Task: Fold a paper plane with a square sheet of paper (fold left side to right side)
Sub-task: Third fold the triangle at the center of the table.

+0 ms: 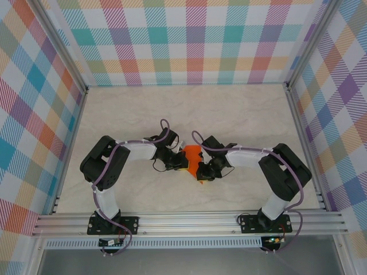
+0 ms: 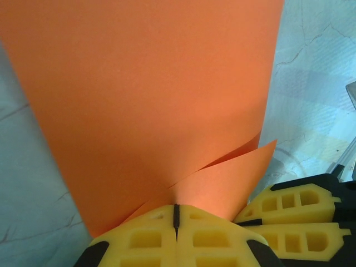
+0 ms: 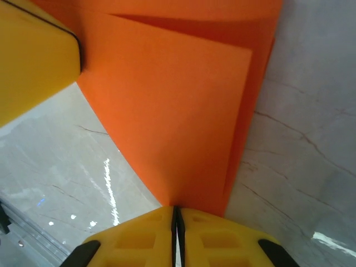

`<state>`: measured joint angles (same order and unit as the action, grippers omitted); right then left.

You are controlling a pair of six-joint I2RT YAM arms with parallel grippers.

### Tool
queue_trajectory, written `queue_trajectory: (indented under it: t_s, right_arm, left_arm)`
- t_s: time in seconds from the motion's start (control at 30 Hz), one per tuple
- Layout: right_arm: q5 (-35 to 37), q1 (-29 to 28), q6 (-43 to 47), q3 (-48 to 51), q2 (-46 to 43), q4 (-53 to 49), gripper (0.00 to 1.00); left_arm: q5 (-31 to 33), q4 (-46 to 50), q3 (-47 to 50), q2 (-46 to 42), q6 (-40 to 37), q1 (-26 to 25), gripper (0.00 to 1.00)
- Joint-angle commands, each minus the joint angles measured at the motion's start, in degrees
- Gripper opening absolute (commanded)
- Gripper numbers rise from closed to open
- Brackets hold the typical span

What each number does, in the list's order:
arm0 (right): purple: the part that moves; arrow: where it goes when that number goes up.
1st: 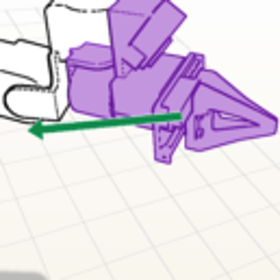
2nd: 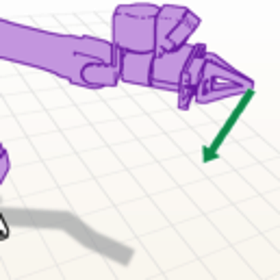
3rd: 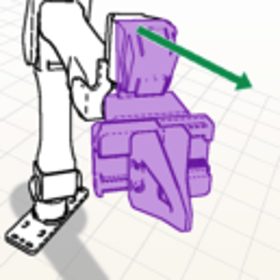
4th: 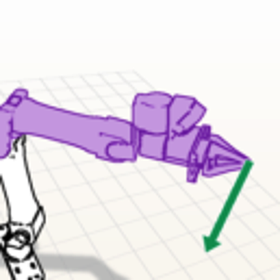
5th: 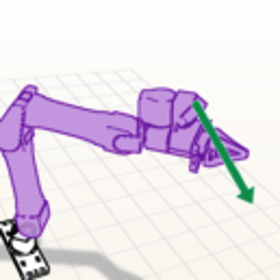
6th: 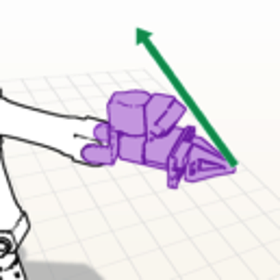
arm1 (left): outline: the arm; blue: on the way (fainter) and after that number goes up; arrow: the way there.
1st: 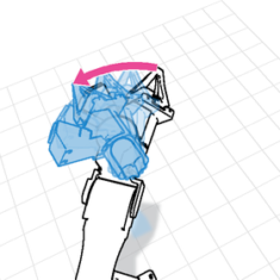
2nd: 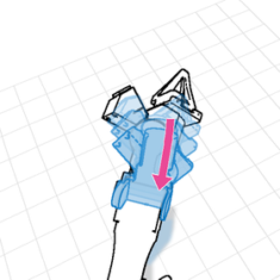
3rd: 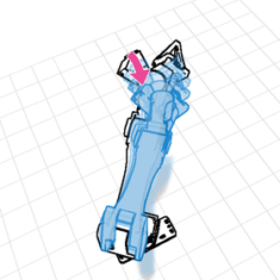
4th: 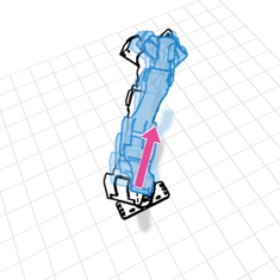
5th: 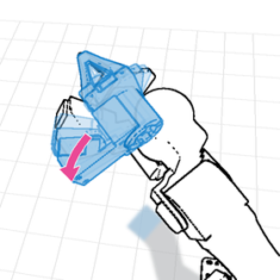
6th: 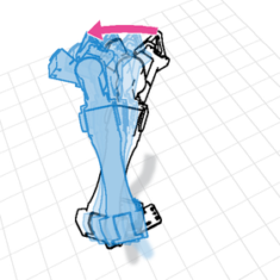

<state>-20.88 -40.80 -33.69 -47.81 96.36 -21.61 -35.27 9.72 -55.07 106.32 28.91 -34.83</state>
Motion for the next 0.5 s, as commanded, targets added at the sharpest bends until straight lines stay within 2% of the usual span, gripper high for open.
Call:
queue_trajectory:
  t_s: [0.0, 0.27, 0.47]
  right_arm:
    - [0.85, -0.60, -1.17, 0.23, 2.65, 0.13, 0.11]
    - [4.24, -0.60, -0.59, 4.06, 1.37, -5.48, 0.10]
    - [5.90, -0.65, -0.94, 4.44, 2.07, -5.38, 0.08]
  left_arm:
    - [6.33, 2.84, 0.14, 1.97, -1.23, -0.31, 0.03]
    - [7.13, 5.66, -2.65, 1.86, -3.58, 1.12, 0.07]
    - [4.86, 7.87, -3.04, -5.58, -4.04, 0.37, 0.10]
